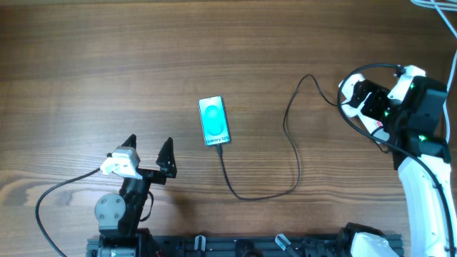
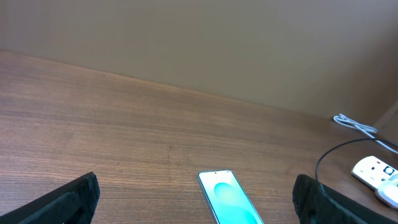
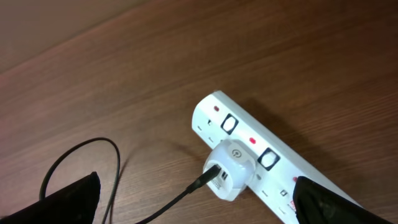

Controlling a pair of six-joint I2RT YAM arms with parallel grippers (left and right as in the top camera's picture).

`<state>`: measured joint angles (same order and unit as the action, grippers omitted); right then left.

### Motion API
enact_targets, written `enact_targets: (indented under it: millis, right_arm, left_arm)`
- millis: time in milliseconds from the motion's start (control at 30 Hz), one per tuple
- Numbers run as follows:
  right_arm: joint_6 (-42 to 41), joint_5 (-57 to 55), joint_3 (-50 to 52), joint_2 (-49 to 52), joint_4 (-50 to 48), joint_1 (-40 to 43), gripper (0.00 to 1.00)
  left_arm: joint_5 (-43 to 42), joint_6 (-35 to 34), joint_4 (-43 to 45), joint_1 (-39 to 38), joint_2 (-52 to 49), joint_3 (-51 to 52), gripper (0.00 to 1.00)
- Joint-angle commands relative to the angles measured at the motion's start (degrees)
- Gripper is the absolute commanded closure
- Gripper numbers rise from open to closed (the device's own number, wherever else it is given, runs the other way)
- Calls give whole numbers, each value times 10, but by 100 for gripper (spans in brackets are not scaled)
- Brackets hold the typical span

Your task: Plug charger to phone and switch on socket

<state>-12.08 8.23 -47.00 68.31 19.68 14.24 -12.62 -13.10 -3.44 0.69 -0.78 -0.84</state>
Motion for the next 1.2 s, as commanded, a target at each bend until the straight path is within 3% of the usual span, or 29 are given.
enact_targets:
  millis: [0, 200, 433, 533, 733, 900, 1033, 1167]
  right_arm:
    - [7, -33, 63, -27, -45, -32, 0]
    - [16, -37, 308, -86, -403, -143, 0]
    - [19, -70, 426, -144, -476, -144, 0]
    - [31, -70, 469, -185, -484, -144, 0]
    - [34, -65, 467, -268, -401, -144, 0]
    - [137, 9, 467, -409, -293, -144, 0]
    - [150, 8, 467, -548, -202, -144, 0]
    - [141, 11, 467, -638, -201, -144, 0]
  left_arm:
    - [7, 11, 1, -4, 6, 5, 0]
    - [7, 11, 1, -4, 6, 5, 0]
    - [7, 11, 1, -4, 6, 5, 0]
    - [7, 11, 1, -4, 6, 5, 0]
    - [7, 11, 1, -4, 6, 5, 0]
    - [7, 11, 1, -4, 6, 5, 0]
    - [7, 11, 1, -4, 6, 5, 0]
    - [7, 11, 1, -4, 6, 5, 0]
